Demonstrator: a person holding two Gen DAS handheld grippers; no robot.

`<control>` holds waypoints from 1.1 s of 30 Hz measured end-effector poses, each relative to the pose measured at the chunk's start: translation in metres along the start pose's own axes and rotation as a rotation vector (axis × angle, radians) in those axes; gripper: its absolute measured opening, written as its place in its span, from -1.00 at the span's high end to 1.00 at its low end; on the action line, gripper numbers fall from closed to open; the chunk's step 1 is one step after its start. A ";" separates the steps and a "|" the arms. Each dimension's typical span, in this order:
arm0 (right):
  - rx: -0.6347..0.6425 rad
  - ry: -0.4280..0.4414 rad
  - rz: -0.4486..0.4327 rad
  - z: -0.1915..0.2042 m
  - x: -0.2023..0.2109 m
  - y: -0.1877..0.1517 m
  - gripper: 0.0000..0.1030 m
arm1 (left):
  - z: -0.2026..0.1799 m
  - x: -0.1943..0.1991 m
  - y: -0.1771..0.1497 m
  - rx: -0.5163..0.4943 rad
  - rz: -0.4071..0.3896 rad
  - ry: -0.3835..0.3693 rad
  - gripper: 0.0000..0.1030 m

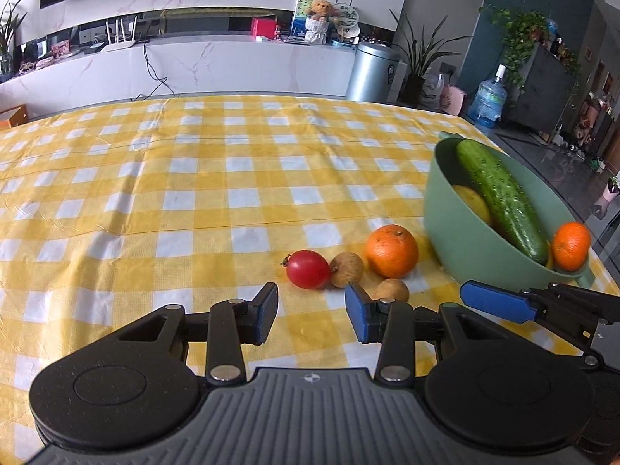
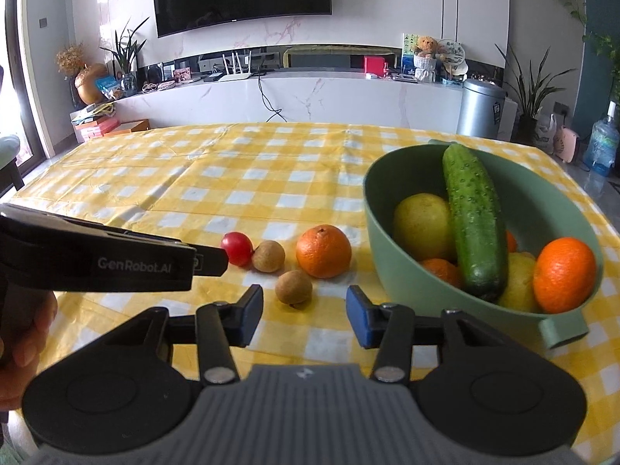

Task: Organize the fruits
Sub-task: 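Move the left tool onto the red cherry tomato and close its fingers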

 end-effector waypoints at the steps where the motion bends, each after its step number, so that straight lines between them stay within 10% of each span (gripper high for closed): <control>1: -0.005 0.004 -0.003 0.000 -0.003 0.001 0.14 | 0.001 -0.002 0.001 0.003 0.004 -0.002 0.14; 33: -0.087 0.060 0.022 -0.010 -0.045 -0.004 0.38 | -0.001 -0.039 0.009 0.015 -0.050 -0.076 0.17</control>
Point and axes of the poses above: each gripper's, at about its wrist camera, not at the fingertips, and x roughly against the way its jaws point, z to its left, y to its top, the point moved 7 cm from there along -x, roughly the way its jaws point, and after that the axes turned 10 degrees about y, right-handed, at the moved point
